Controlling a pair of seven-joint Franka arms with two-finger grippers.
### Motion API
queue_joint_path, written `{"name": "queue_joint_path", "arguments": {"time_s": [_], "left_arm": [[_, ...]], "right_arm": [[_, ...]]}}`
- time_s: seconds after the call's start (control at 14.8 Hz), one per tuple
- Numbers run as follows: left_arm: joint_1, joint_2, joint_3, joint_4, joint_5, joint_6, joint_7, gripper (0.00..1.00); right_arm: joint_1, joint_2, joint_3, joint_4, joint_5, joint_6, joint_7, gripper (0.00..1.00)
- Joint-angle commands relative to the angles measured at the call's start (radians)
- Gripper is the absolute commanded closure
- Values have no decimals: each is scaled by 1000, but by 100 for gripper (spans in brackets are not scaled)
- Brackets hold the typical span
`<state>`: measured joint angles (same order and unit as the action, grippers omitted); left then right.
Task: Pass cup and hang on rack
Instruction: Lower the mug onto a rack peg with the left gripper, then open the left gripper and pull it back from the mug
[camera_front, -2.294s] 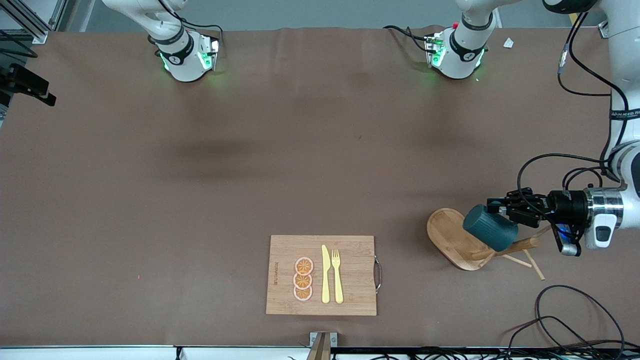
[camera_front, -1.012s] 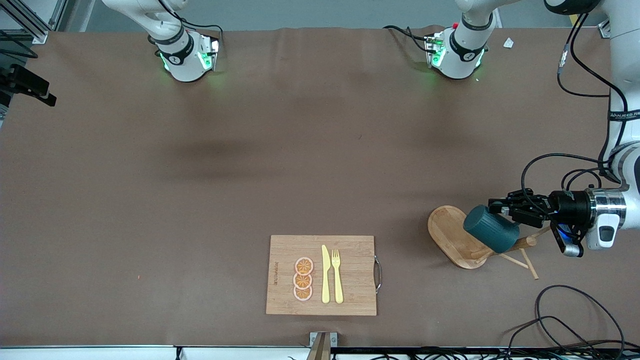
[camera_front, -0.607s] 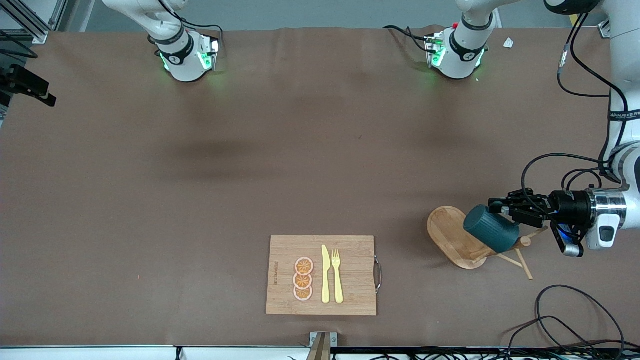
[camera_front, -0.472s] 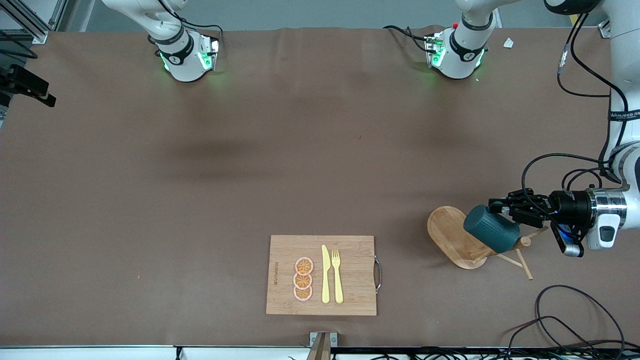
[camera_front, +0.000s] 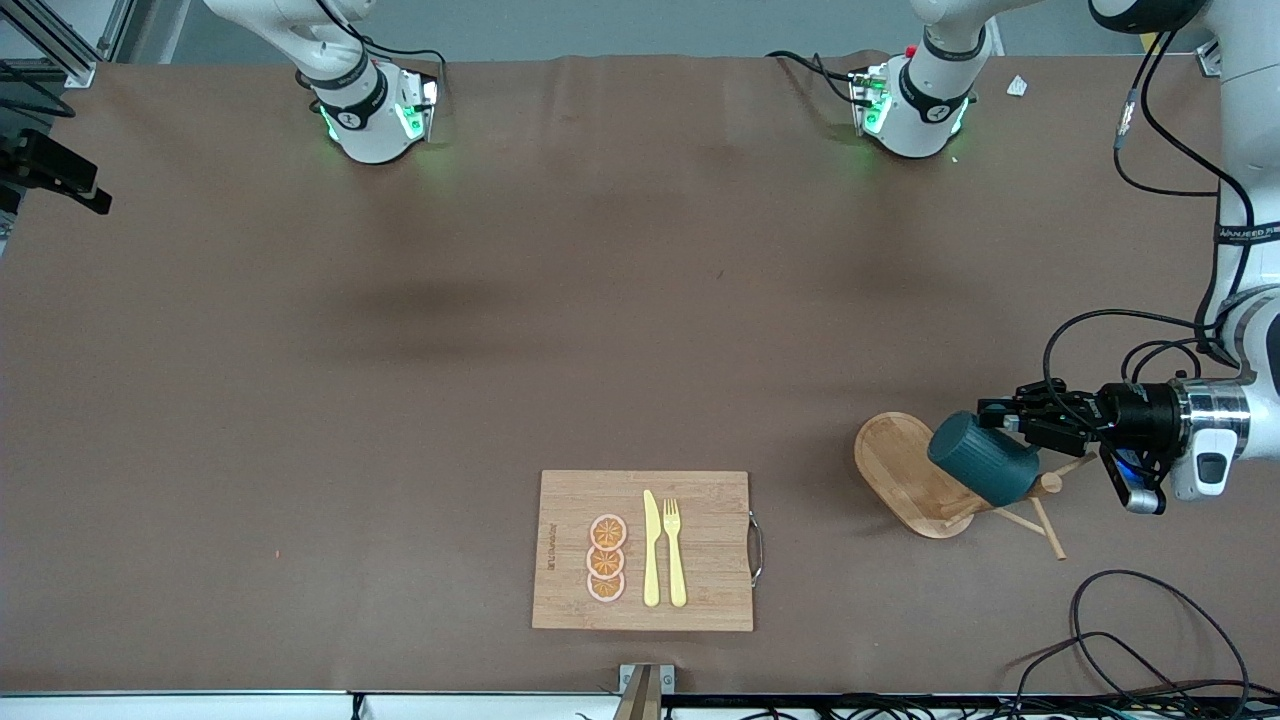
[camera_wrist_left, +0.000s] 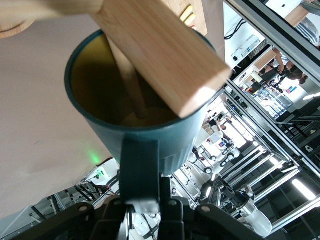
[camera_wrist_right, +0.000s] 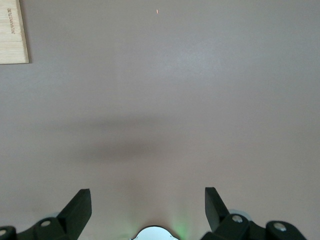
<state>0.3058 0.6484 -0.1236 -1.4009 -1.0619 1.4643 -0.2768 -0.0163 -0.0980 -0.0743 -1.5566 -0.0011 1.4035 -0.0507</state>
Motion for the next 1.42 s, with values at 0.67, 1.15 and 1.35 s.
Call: {"name": "queue_joint_path", "arguments": {"time_s": [0.67, 1.15, 1.35], "left_arm": [[13, 53, -1, 0, -33, -13, 64, 52], [13, 25, 9, 10, -29, -10, 30, 0], [16, -18, 13, 8, -15, -12, -50, 0]], "right_arm": [[4, -17, -1, -30, -4, 9, -6, 0], [6, -17, -1, -27, -4, 15, -6, 0], [6, -17, -1, -28, -4, 15, -6, 0]]}}
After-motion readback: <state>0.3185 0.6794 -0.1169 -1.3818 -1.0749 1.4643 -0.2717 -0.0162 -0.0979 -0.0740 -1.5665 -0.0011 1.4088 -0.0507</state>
